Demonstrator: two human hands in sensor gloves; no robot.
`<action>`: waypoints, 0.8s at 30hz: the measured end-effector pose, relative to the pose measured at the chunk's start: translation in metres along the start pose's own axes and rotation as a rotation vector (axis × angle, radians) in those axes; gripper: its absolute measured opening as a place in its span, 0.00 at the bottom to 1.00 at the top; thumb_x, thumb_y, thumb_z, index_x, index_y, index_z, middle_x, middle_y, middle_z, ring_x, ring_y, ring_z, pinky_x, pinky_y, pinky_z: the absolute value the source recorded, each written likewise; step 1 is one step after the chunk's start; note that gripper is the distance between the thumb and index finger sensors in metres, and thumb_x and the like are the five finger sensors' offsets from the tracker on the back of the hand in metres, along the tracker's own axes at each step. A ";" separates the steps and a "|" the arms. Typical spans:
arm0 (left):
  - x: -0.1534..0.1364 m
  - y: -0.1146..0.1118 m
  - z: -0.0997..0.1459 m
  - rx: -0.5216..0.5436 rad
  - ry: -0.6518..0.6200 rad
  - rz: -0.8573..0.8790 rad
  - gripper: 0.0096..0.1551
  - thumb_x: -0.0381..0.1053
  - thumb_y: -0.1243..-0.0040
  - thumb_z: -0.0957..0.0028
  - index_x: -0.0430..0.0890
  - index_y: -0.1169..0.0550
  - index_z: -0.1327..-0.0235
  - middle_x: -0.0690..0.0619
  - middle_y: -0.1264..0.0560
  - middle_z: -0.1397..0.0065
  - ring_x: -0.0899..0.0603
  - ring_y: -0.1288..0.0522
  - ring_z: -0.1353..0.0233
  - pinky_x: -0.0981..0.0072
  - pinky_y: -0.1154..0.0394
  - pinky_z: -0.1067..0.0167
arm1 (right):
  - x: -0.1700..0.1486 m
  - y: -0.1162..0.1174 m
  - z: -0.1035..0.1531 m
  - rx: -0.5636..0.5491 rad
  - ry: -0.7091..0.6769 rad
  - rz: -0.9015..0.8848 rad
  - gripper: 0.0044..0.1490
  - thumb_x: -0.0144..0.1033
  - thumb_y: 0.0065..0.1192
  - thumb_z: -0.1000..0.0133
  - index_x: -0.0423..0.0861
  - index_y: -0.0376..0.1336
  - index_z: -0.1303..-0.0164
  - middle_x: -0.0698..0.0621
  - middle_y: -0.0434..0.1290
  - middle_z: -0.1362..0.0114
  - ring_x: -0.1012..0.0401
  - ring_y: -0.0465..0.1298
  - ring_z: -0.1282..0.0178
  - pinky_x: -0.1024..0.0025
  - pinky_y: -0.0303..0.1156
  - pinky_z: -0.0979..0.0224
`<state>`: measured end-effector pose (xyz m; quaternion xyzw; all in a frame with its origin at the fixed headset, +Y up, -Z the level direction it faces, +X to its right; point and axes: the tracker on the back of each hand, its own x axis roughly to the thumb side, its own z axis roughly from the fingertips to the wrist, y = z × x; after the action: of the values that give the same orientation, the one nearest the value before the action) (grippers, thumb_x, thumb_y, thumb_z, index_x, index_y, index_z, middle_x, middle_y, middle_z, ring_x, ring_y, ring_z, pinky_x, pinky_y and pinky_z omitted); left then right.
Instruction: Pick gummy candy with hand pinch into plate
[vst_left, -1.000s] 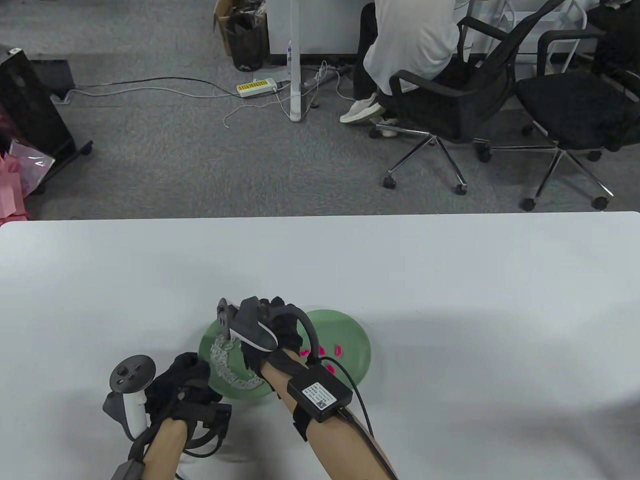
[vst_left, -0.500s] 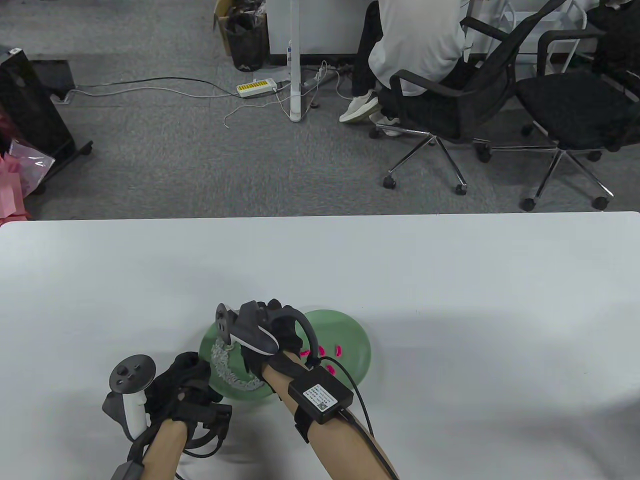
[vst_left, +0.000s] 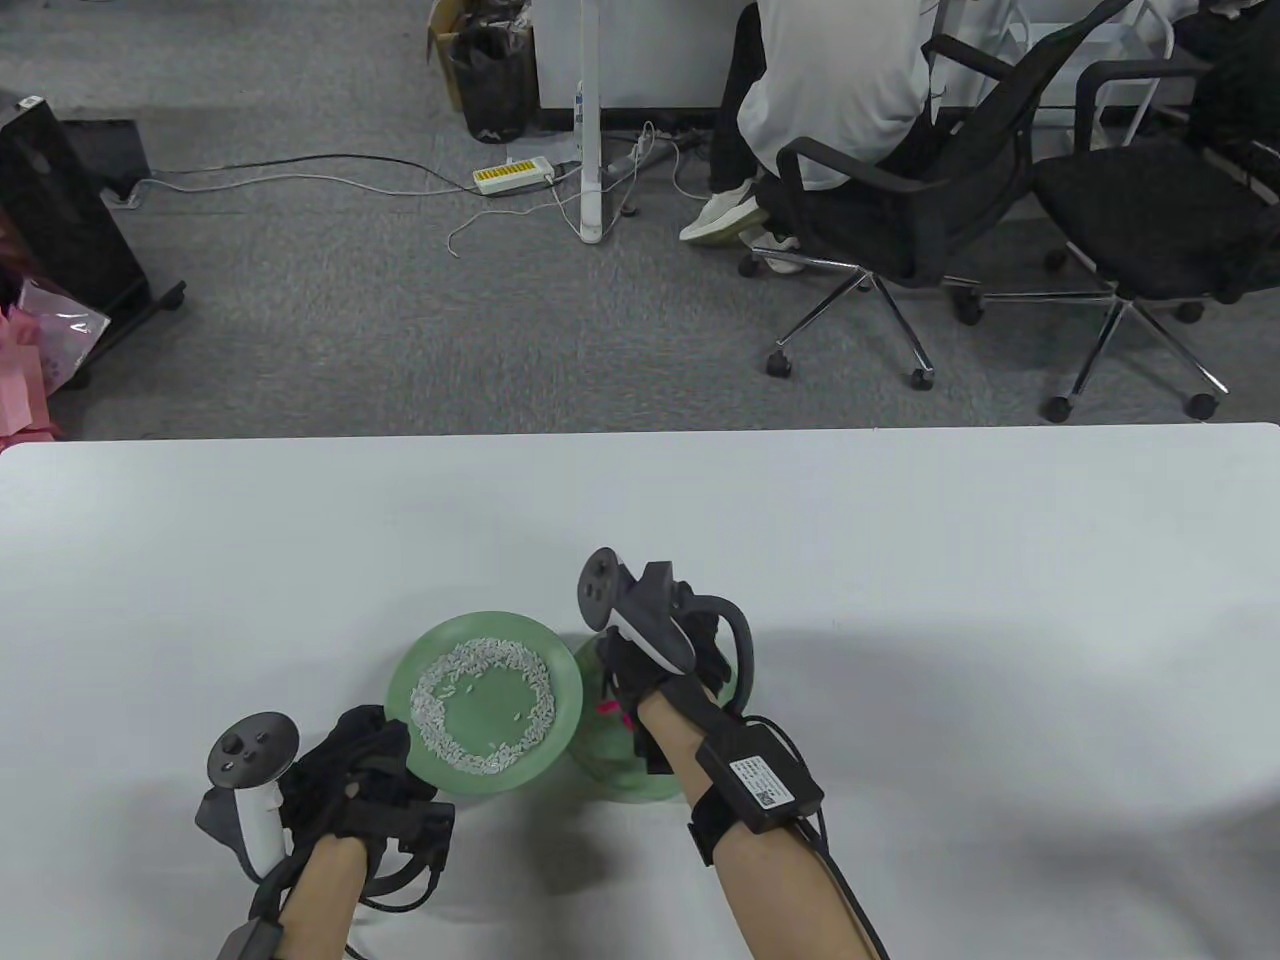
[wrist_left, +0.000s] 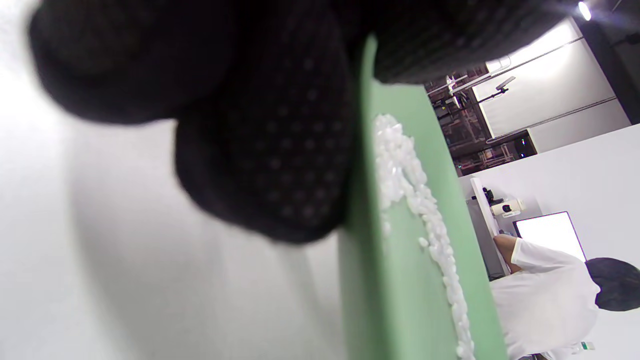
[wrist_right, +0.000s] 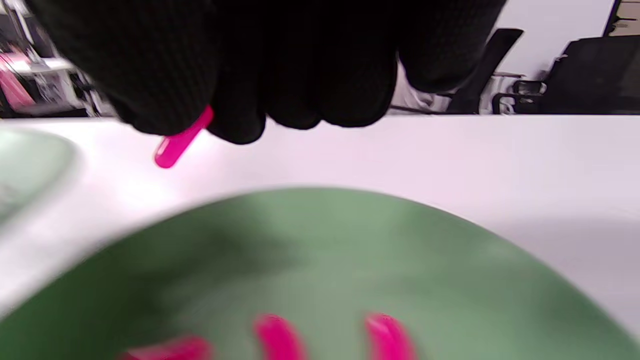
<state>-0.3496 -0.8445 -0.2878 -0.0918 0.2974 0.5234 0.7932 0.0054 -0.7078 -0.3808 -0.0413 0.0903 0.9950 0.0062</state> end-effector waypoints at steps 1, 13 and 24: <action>0.000 0.000 0.000 0.000 0.001 0.001 0.28 0.52 0.35 0.56 0.45 0.17 0.42 0.49 0.13 0.55 0.45 0.08 0.75 0.62 0.12 0.73 | -0.007 0.005 -0.001 0.024 0.009 0.032 0.24 0.47 0.75 0.58 0.55 0.78 0.52 0.57 0.77 0.36 0.54 0.76 0.35 0.48 0.68 0.27; -0.004 0.002 -0.003 0.012 0.015 0.003 0.28 0.52 0.35 0.56 0.45 0.18 0.41 0.49 0.13 0.55 0.45 0.08 0.74 0.61 0.12 0.72 | -0.011 0.032 -0.004 0.010 -0.009 0.168 0.25 0.47 0.75 0.58 0.56 0.79 0.51 0.58 0.77 0.36 0.55 0.76 0.35 0.49 0.68 0.27; -0.012 0.008 -0.012 0.035 0.070 0.018 0.29 0.50 0.36 0.54 0.44 0.19 0.39 0.47 0.14 0.52 0.44 0.08 0.71 0.61 0.12 0.70 | -0.046 0.009 0.012 -0.159 -0.041 -0.007 0.40 0.57 0.66 0.58 0.58 0.68 0.33 0.56 0.72 0.27 0.54 0.74 0.29 0.48 0.68 0.25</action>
<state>-0.3647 -0.8563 -0.2896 -0.0934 0.3347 0.5217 0.7792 0.0505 -0.7142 -0.3636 -0.0216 0.0108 0.9997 0.0083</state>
